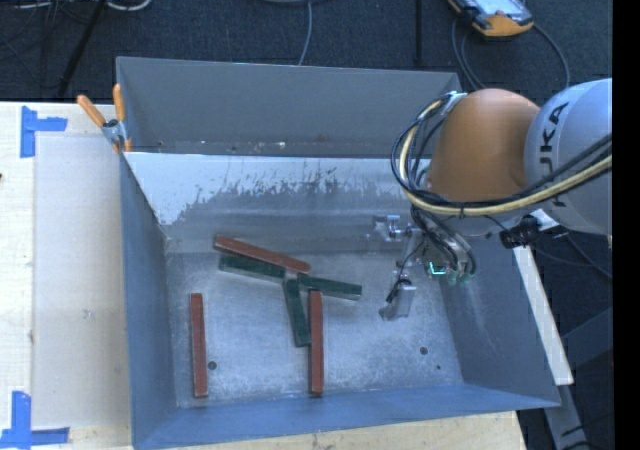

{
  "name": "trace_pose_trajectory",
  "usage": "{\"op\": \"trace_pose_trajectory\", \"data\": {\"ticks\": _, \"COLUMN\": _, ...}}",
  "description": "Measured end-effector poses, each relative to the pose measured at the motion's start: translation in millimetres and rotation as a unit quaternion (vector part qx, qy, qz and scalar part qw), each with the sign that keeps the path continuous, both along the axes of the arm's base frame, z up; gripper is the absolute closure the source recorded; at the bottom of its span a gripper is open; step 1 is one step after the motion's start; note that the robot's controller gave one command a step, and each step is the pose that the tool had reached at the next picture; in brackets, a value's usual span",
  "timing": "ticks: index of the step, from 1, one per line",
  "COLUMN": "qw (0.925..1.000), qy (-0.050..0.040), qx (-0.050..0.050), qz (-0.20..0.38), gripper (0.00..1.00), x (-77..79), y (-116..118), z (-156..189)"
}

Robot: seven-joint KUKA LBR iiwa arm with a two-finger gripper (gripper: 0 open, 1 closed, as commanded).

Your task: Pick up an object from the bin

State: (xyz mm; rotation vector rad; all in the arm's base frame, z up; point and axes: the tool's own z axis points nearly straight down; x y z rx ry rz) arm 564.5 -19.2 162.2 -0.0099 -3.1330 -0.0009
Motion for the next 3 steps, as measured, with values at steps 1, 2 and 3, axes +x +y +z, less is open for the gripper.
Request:
{"op": "trace_pose_trajectory", "data": {"ticks": 1, "qw": 1.0000, "qy": -0.0036, "qx": 0.000, "qz": 0.000, "gripper": 0.00, "x": 1.7, "y": 0.1, "z": 4.3}}
{"op": "trace_pose_trajectory", "data": {"ticks": 2, "qw": 1.0000, "qy": -0.0048, "qx": 0.000, "qz": -0.002, "gripper": 0.00, "x": 3.3, "y": 1.2, "z": 2.4}}
{"op": "trace_pose_trajectory", "data": {"ticks": 3, "qw": 1.0000, "qy": -0.0025, "qx": 0.000, "qz": -0.009, "gripper": 0.00, "x": 21.3, "y": 30.4, "z": 11.2}}
